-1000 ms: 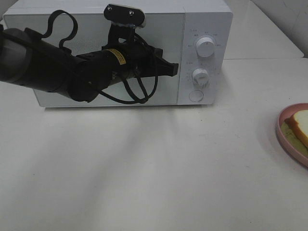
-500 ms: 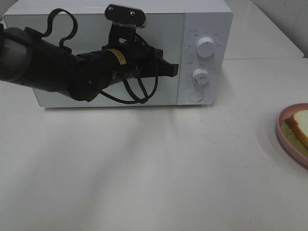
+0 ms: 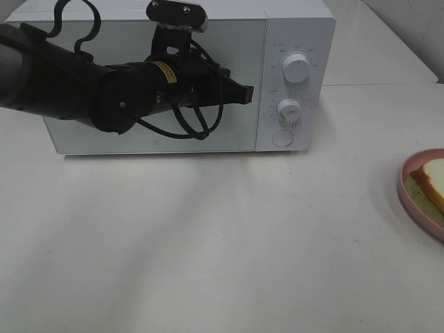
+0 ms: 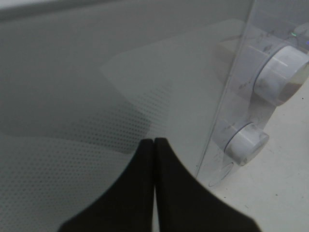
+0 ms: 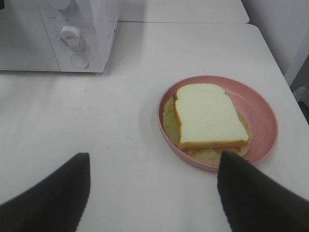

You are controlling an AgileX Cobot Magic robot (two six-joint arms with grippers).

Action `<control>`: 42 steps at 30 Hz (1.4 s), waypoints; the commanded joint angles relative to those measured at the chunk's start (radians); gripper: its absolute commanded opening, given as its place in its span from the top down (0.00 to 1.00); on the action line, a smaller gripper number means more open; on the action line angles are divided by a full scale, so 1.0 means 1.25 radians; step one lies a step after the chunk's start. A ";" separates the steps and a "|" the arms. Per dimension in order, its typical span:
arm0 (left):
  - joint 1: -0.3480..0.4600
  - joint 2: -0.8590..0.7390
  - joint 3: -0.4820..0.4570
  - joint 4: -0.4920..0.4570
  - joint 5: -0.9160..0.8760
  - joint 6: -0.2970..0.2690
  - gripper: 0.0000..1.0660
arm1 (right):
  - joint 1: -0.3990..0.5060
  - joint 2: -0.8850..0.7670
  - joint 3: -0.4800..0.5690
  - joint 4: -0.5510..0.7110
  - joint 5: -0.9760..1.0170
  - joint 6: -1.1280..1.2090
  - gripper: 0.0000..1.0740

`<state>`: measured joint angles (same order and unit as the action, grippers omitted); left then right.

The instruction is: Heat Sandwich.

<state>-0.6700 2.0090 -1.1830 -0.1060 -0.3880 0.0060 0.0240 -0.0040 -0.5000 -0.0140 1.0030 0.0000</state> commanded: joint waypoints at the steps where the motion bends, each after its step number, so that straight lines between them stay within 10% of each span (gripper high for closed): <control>1: 0.006 -0.025 -0.014 -0.033 0.027 -0.005 1.00 | -0.003 -0.021 0.001 -0.003 -0.003 0.000 0.34; 18: -0.033 -0.149 0.107 -0.033 0.310 -0.005 1.00 | -0.003 -0.021 0.001 -0.003 -0.003 0.000 0.34; 26: -0.033 -0.199 0.106 -0.030 0.625 -0.005 0.06 | -0.003 -0.021 0.001 -0.003 -0.003 0.000 0.34; 42: -0.002 -0.268 0.098 -0.027 0.949 -0.005 0.08 | -0.003 -0.021 0.001 -0.003 -0.003 0.000 0.34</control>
<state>-0.6880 1.6900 -1.0520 -0.1260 0.7610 0.0060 0.0240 -0.0040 -0.5000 -0.0130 1.0030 0.0000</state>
